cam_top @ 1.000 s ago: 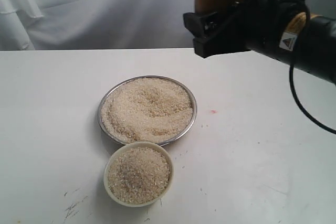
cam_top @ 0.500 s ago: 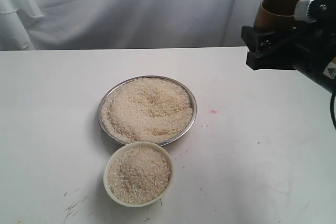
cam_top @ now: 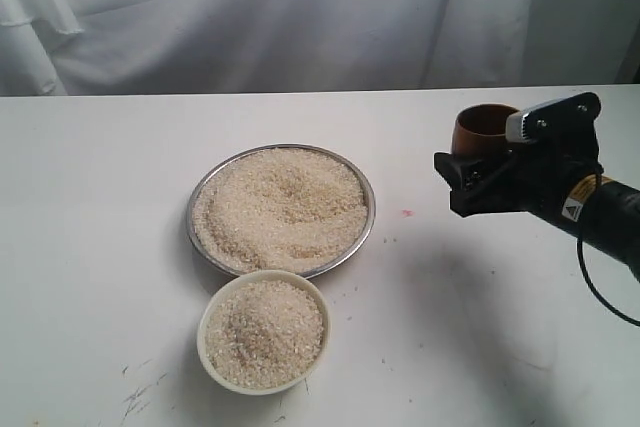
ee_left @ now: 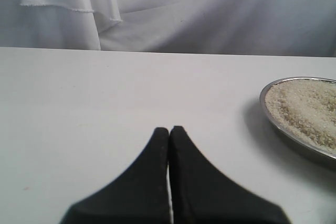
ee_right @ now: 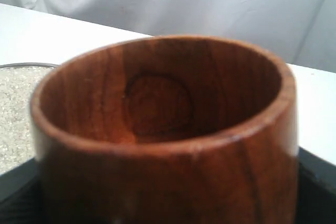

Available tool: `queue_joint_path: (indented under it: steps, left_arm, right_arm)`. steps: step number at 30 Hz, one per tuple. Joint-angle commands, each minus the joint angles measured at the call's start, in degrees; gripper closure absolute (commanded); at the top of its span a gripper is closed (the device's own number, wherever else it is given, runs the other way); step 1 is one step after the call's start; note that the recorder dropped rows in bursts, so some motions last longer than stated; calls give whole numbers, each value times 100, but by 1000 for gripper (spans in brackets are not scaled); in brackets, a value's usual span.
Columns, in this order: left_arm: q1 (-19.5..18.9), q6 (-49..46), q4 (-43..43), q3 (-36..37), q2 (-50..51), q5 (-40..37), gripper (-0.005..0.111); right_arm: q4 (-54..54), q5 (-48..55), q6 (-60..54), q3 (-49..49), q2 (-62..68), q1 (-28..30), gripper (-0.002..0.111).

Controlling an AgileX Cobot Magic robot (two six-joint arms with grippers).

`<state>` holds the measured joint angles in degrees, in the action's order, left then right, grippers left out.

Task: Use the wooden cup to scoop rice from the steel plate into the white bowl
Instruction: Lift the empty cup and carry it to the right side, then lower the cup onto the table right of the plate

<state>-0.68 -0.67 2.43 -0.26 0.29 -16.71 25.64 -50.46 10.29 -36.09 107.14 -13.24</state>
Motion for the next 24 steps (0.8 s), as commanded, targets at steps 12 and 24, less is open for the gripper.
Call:
queue_joint_path:
  steps: [12,24]
  left_arm:
    - [9,18,4,26,-29,36,107]
    - [9,18,4,26,-29,36,107]
  right_arm:
    - [1423,-835,60,-1023,1712,318,108]
    - [1964,-950,102,-1690,2455,318,108]
